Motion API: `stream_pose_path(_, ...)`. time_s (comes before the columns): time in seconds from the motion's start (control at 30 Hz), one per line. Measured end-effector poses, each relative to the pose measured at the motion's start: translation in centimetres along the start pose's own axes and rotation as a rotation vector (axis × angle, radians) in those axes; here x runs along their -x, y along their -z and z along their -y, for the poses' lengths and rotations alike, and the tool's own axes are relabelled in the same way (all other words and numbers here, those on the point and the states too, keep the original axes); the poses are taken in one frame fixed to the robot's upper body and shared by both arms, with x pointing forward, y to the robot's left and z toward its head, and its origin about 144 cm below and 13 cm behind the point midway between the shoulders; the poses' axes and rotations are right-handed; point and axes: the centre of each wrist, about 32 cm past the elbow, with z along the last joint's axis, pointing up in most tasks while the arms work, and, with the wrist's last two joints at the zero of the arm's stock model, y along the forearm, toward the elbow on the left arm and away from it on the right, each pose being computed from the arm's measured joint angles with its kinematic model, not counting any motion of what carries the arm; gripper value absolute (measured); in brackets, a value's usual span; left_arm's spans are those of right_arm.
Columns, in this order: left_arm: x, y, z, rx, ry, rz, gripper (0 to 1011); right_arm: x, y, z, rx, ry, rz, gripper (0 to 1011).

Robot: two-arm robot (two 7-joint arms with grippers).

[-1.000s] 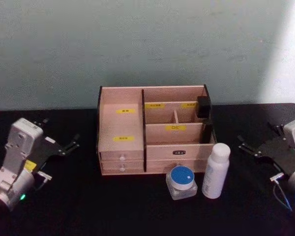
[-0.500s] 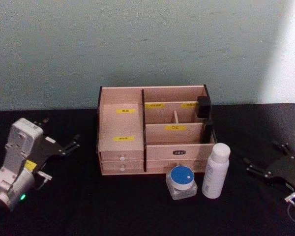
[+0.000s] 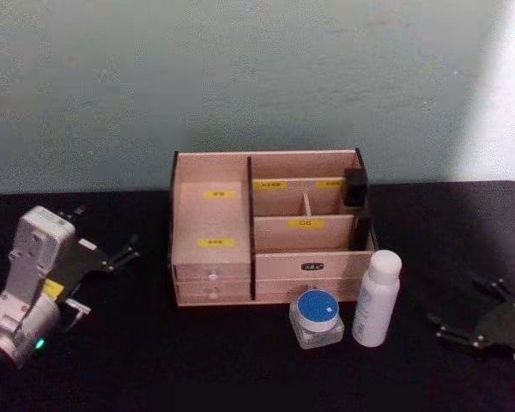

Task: Pick up the facial cleanser and watermelon frost from the table and place them into the tiered storage box.

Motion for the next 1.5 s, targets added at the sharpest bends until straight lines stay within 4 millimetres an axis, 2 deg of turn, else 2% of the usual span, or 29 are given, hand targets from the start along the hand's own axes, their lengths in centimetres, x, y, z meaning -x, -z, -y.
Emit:
stream_pose_path(0.3, 0.0, 0.0, 0.0, 0.0, 0.0, 0.0, 1001, 0.2, -0.6, 1.0, 0.035, -0.102, -0.039, 1000)
stream_pose_path(0.57, 0.0, 0.0, 0.0, 0.0, 0.0, 0.0, 1001, 0.0, -1.3, 0.9, 0.059, -0.187, -0.077, 1000)
stream_pose_path(0.9, 0.0, 0.0, 0.0, 0.0, 0.0, 0.0, 1001, 0.3, -2.0, -0.7, 0.059, -0.218, -0.119, 1000)
stream_pose_path(1.5, 0.0, 0.0, 0.0, 0.0, 0.0, 0.0, 1001, 1.1, -2.2, -4.2, 0.047, -0.17, -0.15, 1000)
